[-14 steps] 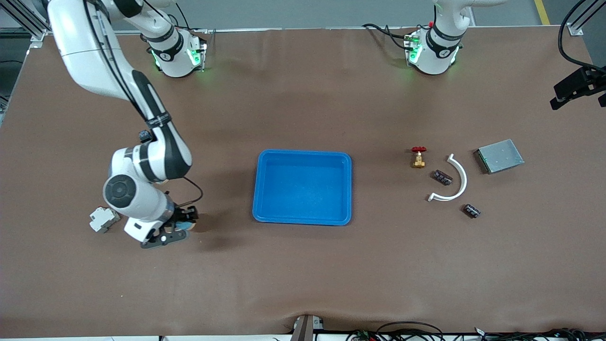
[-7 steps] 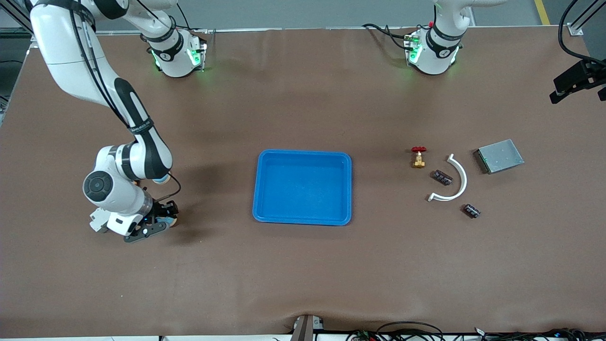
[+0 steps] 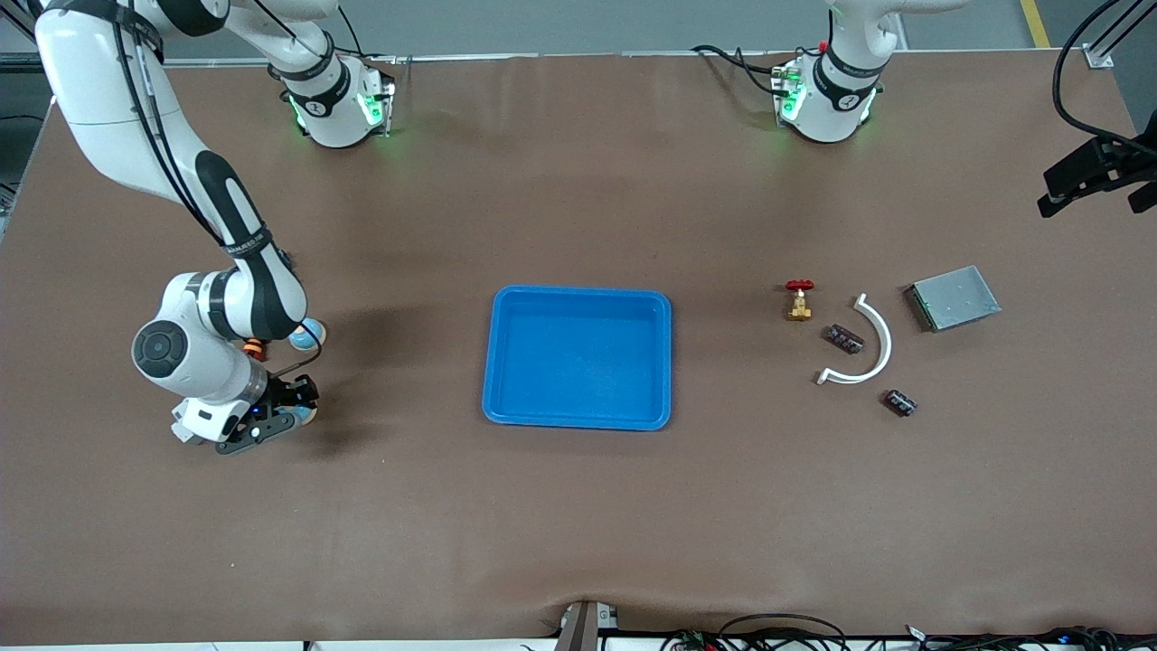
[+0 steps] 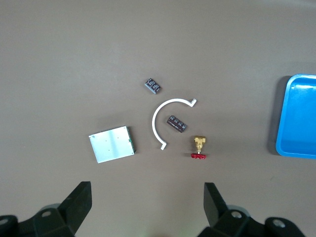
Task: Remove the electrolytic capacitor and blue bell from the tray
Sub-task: 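Lower the bell beside the other bell and open the right gripper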
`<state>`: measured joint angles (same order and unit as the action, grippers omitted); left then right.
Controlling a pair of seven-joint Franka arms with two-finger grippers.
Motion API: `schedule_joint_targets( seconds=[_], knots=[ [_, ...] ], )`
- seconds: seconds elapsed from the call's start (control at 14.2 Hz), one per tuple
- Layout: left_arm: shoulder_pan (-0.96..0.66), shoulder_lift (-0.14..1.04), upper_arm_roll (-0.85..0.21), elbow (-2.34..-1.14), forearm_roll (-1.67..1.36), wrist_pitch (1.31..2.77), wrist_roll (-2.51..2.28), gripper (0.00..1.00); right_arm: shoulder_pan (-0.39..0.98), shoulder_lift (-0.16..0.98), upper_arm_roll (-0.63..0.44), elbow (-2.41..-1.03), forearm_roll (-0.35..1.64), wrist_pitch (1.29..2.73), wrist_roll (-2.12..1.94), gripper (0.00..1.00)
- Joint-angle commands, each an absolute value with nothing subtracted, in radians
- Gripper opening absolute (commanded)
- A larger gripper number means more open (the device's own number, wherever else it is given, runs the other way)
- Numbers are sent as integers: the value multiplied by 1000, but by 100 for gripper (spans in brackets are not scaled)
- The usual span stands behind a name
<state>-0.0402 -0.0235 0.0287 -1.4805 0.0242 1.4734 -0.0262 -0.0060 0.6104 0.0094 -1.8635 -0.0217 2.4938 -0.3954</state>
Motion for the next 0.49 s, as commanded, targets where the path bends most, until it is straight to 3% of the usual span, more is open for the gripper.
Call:
schedule_joint_targets(
  seconds=[0.0,0.42],
  knots=[
    [-41,-26,31,-1477,8,1483,-25,100,-37,560,28,-1924,-12,2502,-437,0],
    [-37,-34,31,-1488,6,1483,-23,100,-51,560,28,-1927,-12,2503,-459,0]
  ],
)
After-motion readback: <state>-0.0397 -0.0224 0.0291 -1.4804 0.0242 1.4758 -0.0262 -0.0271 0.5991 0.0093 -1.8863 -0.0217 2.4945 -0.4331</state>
